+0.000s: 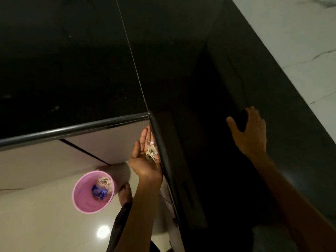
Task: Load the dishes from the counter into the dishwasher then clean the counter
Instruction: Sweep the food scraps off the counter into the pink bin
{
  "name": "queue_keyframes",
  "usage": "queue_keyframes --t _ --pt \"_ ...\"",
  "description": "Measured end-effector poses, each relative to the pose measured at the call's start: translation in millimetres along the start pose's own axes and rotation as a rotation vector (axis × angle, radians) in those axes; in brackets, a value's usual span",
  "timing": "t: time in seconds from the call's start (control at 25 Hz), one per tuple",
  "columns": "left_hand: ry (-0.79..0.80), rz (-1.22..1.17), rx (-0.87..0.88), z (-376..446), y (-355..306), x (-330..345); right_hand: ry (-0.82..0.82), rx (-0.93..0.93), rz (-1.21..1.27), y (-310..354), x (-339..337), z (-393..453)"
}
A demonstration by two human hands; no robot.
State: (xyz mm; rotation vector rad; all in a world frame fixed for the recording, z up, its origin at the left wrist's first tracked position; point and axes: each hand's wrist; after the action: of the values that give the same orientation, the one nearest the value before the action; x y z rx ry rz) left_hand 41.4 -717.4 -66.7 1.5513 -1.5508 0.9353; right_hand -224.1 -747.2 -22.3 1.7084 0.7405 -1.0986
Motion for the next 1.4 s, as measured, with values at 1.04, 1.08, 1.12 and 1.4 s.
queue_keyframes --t 1.04,1.08,1.12,1.4 --pt "-0.068 0.099 -0.015 7.8 -1.9 3.8 0.436 -1.083 -0.265 141.6 72.2 -43.5" --pt "-0.048 0.109 -0.023 8.0 -3.0 1.5 0.446 -1.048 -0.164 135.4 73.6 -61.1" --pt "-0.024 0.096 -0.037 8.1 -4.7 0.2 0.439 -0.975 -0.023 130.5 75.2 -74.9" --pt "0.016 0.010 0.007 -25.6 -25.6 -5.0 0.215 -0.284 0.821 137.3 81.8 -149.4"
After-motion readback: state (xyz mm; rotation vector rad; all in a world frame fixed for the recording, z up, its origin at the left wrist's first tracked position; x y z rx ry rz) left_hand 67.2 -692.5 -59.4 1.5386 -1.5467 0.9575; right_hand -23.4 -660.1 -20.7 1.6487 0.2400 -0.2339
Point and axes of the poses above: each hand's wrist, its own z-axis towards the middle knuckle, its own x-axis out of the palm, y = z × x, and after that the axes turned 9 degrees about y, right-handed
